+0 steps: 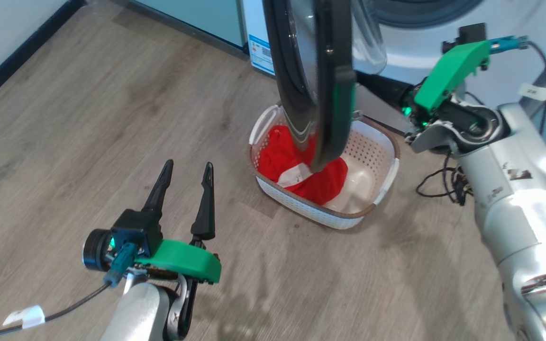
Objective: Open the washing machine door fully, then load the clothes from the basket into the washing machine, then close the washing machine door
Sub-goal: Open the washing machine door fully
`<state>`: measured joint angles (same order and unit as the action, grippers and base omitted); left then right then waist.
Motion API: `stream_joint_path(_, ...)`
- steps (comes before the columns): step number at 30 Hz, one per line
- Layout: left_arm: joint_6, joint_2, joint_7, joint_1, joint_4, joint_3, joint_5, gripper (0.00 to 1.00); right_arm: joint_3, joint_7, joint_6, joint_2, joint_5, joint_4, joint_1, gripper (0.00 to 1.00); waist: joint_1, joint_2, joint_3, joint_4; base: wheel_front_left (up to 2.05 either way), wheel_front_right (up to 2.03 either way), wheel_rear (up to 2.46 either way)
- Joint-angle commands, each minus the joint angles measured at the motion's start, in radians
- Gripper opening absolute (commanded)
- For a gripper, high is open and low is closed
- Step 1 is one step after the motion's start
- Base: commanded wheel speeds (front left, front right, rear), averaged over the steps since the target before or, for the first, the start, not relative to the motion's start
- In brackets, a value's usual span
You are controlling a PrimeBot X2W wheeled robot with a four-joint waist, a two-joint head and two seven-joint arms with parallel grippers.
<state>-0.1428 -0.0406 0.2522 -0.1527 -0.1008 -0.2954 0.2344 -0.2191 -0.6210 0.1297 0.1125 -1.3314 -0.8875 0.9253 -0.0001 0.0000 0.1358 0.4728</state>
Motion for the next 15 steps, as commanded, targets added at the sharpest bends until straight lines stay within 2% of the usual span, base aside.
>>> stream_joint_path(1,0.004,-0.010,0.010,-0.017,0.028,0.037,-0.014,1.00,-0.023,-0.007,0.001,-0.033,-0.017,0.047,0.008,0.00,0.0001,0.0000,-0.007,0.016,0.00,0.00,0.00)
stream_joint_path(8,0.010,-0.010,0.010,-0.012,0.019,0.038,-0.020,1.00,-0.060,0.001,0.001,-0.051,-0.041,0.059,-0.014,0.00,0.0001,0.0000,-0.018,0.068,0.00,0.00,0.00)
stream_joint_path(15,-0.002,-0.010,0.010,0.006,0.036,0.063,-0.031,1.00,-0.112,0.008,0.001,-0.060,-0.076,0.067,-0.013,0.00,0.0001,0.0000,-0.019,0.078,0.00,0.00,0.00)
